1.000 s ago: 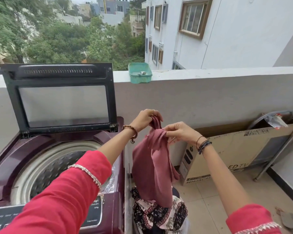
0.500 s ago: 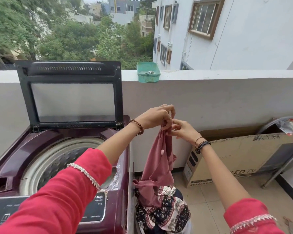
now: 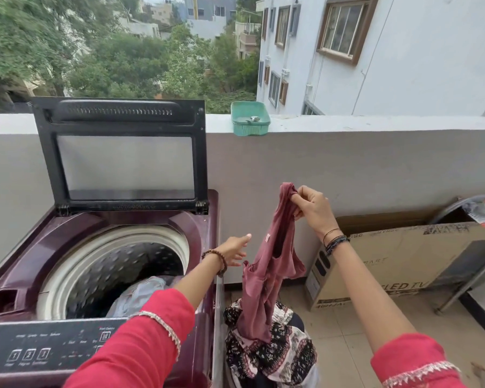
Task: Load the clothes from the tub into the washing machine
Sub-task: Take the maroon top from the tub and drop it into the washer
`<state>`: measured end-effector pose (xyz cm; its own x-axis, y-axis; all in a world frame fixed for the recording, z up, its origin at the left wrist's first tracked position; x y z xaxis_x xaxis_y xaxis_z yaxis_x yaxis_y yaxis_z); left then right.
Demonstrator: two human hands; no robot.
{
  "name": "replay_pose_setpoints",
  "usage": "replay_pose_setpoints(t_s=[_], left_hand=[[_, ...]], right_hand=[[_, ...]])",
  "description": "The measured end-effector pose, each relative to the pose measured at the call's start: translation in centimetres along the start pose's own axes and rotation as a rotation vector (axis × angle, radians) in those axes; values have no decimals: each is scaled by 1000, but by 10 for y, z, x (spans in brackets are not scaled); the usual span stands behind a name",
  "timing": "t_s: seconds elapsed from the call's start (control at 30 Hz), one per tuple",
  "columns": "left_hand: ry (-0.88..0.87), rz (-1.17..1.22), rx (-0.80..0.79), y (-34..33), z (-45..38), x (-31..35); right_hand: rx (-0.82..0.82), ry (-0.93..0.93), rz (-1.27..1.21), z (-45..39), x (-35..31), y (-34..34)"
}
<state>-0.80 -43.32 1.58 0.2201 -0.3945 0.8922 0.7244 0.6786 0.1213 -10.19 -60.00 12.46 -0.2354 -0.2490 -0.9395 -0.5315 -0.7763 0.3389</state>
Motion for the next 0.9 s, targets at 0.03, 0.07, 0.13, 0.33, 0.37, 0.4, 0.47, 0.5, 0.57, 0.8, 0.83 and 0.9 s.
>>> replay_pose_setpoints(t_s=[0.03, 0.07, 0.13, 0.33, 0.37, 0.4, 0.47, 0.5, 0.57, 0.8, 0.83, 0.9], left_hand=[[84, 23, -35, -4, -1, -13], [164, 86, -69, -10, 1, -22], [284, 297, -163, -22, 2, -31], [135, 355, -31, -31, -1, -22], [79, 266, 63, -26, -5, -18], [2, 180, 148, -21, -5, -10], [-183, 49, 295, -10, -7, 7], [-281, -19, 366, -2, -9, 15], [-440, -155, 504, 11, -10, 33], [-719, -314, 618, 21, 9, 84], [-730, -355, 628, 22, 11, 88], [-716, -460, 651, 23, 12, 93]], right_hand=[[13, 0, -35, 0, -2, 2], [24, -2, -68, 0, -4, 3], [33, -5, -117, 0, -7, 8], [87, -19, -59, 2, -1, 23], [113, -27, -36, 3, 1, 26], [145, -36, 2, 4, 4, 29], [212, -39, 116, 6, 7, 34], [247, -26, 212, 7, 8, 35], [315, 12, 455, 10, 12, 36], [430, -20, 626, 13, 20, 41], [437, -14, 671, 13, 20, 42], [433, -1, 757, 13, 18, 43]])
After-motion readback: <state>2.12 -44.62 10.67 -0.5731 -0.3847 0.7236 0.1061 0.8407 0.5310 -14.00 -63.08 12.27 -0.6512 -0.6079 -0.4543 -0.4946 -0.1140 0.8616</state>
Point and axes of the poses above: each hand's wrist, its own z-axis away from the middle knuckle, its own y-axis out of the back of the hand, x = y × z, the point moved 1 cm from there along -z, towards the middle knuckle, and after that the axes turned 14 degrees about -y, right-handed, at the moved point
